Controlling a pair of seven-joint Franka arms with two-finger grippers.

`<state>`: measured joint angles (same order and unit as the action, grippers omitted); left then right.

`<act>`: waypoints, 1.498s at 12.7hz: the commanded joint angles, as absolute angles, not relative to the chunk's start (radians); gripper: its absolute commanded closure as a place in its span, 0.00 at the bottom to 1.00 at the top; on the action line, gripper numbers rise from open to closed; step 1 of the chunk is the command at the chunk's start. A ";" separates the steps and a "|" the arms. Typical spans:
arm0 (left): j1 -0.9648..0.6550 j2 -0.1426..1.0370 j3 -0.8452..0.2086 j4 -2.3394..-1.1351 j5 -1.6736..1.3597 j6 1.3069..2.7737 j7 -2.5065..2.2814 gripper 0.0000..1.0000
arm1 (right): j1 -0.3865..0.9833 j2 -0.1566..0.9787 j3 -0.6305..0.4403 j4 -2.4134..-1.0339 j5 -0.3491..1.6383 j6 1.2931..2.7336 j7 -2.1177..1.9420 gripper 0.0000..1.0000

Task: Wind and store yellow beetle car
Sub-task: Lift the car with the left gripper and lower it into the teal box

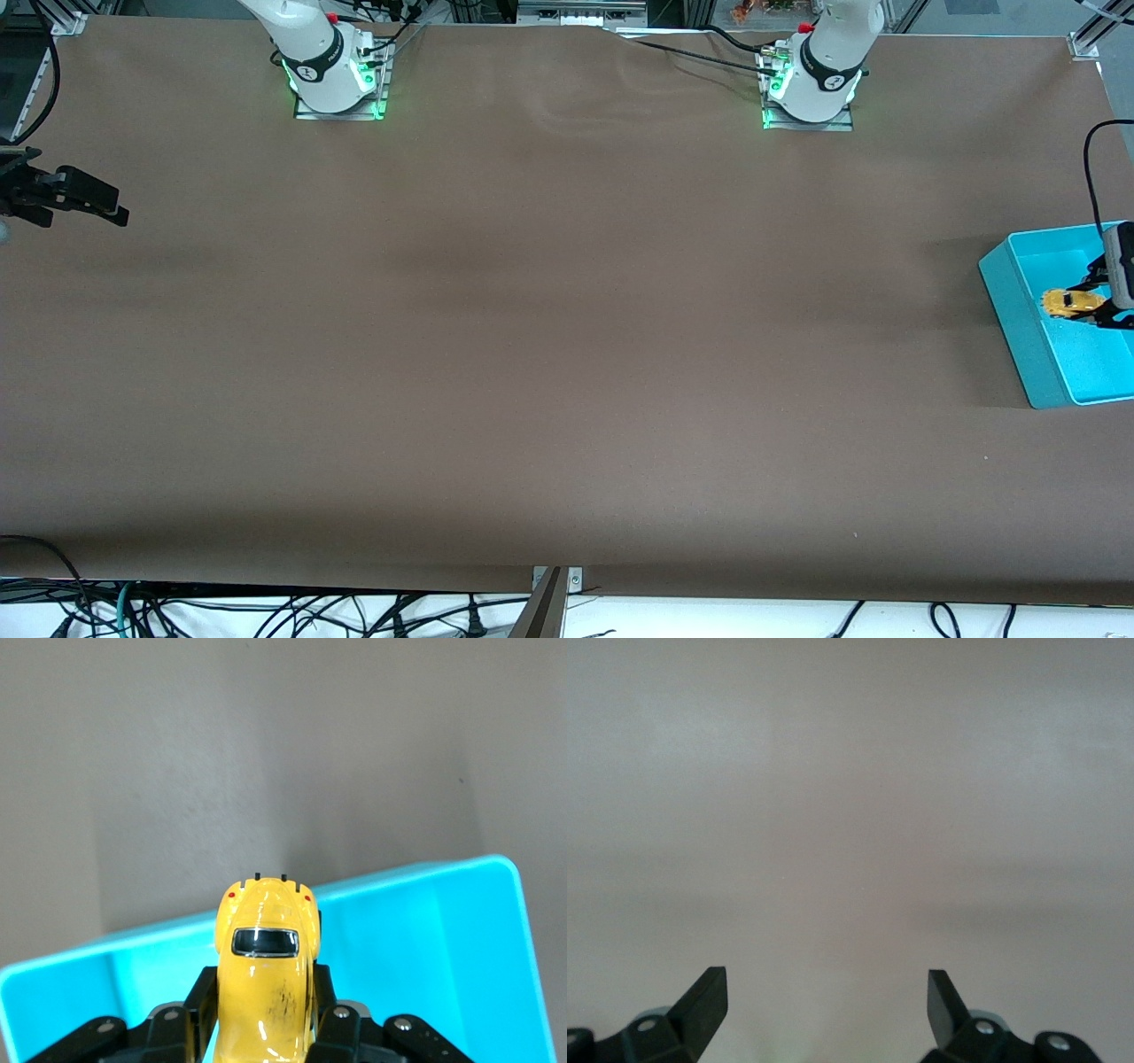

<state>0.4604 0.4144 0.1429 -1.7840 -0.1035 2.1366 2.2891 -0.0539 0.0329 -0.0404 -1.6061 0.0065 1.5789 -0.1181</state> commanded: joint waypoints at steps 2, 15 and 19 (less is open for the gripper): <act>0.541 0.477 0.132 -1.770 -0.098 2.193 2.335 0.94 | -0.051 0.018 -0.040 -1.615 -0.006 1.588 -0.107 0.00; 0.541 0.629 0.132 -1.770 -0.100 2.373 2.293 0.00 | -0.052 0.018 -0.043 -1.612 -0.002 1.586 -0.107 0.00; 0.537 0.560 0.133 -1.770 -0.100 2.297 2.240 0.00 | -0.052 0.020 -0.043 -1.612 -0.003 1.586 -0.107 0.00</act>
